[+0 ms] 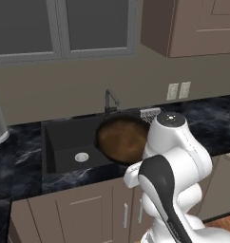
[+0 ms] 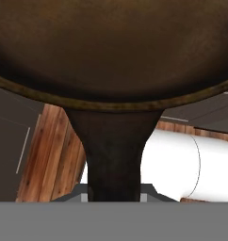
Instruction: Move the pot and pan from the stove into the sink.
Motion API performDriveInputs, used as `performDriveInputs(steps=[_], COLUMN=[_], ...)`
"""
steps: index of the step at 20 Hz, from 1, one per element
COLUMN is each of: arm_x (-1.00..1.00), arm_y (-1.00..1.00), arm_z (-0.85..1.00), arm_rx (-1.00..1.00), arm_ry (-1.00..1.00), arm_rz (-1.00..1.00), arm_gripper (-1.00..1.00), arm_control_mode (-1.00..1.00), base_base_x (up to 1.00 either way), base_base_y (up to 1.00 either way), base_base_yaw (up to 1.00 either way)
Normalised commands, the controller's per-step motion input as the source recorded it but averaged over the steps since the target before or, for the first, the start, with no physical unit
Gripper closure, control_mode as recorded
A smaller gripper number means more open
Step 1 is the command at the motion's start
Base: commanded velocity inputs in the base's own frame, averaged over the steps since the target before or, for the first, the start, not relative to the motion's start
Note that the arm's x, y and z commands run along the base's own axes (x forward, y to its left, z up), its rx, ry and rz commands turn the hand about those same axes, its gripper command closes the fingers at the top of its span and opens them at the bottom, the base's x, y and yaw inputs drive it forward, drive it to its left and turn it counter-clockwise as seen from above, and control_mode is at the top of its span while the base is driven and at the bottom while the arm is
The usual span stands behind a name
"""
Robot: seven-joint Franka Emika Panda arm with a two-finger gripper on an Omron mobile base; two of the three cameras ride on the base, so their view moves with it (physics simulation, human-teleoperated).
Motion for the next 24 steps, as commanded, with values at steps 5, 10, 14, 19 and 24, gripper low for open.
performDriveInputs(steps=[5,10,14,19,24], arm_x=[0.2,0.66,0.82,0.75,0.77], arm_y=[0.0,0.03,0.12,0.25,0.59], arm_z=[-0.02,-0.13,-0.16,-0.19,-0.25], arm_rx=[0.0,0.0,-0.01,-0.05,-0.15], arm_ry=[0.0,0.04,0.11,0.12,0.17], arm_rz=[0.0,0.0,0.0,0.0,-0.02], arm_gripper=[1.0,1.0,1.0,1.0,1.0], arm_control_mode=[-1.0,-1.0,-1.0,-1.0,-1.0], base_base_x=[0.0,0.0,0.0,0.0,0.0], base_base_y=[0.0,0.0,0.0,0.0,0.0], base_base_yaw=[0.0,0.0,0.0,0.0,0.0])
